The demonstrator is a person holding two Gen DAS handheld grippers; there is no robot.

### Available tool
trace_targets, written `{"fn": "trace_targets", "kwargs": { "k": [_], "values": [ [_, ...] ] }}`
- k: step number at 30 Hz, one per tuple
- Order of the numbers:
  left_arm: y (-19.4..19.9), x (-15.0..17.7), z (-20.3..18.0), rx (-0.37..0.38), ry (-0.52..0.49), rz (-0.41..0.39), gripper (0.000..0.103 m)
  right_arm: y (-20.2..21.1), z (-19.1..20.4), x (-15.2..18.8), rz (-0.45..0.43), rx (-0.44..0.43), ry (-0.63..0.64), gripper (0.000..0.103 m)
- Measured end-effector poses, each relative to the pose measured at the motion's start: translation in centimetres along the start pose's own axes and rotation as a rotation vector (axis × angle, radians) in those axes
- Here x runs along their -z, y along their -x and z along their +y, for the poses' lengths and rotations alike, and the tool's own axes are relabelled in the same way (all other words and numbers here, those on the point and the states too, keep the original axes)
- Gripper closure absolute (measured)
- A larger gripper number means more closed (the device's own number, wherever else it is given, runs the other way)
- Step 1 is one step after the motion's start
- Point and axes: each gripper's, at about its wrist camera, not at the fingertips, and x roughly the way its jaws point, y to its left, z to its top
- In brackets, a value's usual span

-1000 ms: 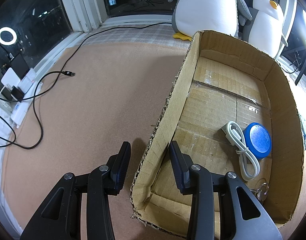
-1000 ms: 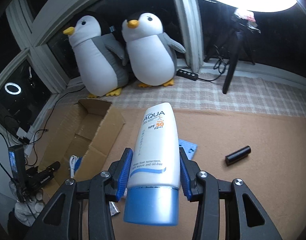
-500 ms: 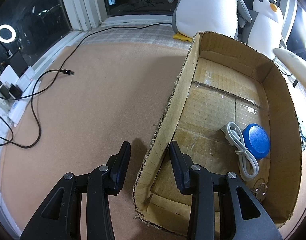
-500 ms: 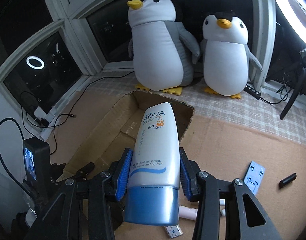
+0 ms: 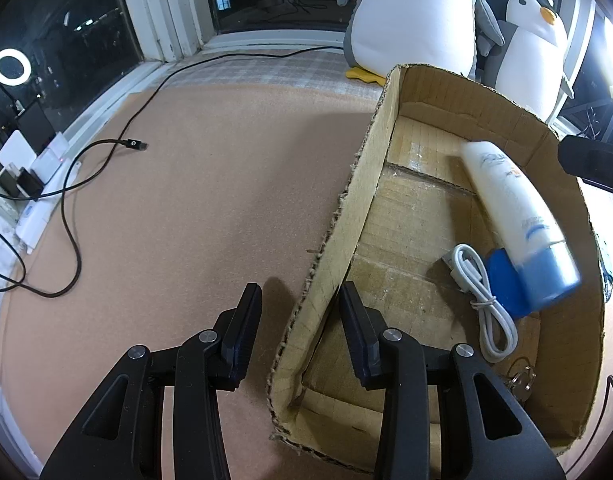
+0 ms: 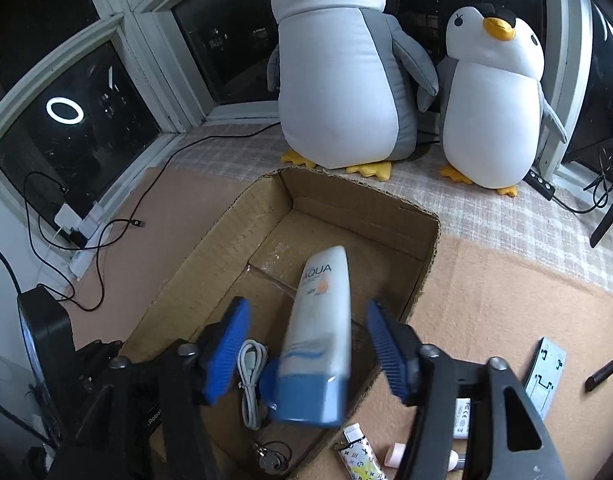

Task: Organize rigid objects
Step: 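Carry the sunscreen tube to the box and release it inside, then move the right tool back to the blue phone stand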

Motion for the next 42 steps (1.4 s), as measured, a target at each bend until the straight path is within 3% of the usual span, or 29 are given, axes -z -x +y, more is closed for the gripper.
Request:
{"fn": "trace_targets", "kwargs": {
  "k": [18, 30, 35, 42],
  "values": [
    [0.1, 0.0, -0.6, -0.028, -0.016, -0.001, 0.065, 3.8, -3.7, 1.7, -0.022, 0.028, -0.054, 0.042],
    [0.3, 0.0, -1.0, -0.05, -0.028, -0.002, 0.065, 7.0, -14.1, 5.3, 0.014, 0.141, -0.251, 0.042],
    [0.3, 0.0, -1.2, -0.059, -0.034, -0.002, 0.065, 6.6, -18.8, 6.1, 0.061, 0.118, -0.391, 0.042],
    [0.3, 0.0, -1.3, -0.06, -0.031, -0.002, 0.065, 4.3, -20.0, 5.6, 0.132, 0.102, -0.425, 0.042]
  ]
}}
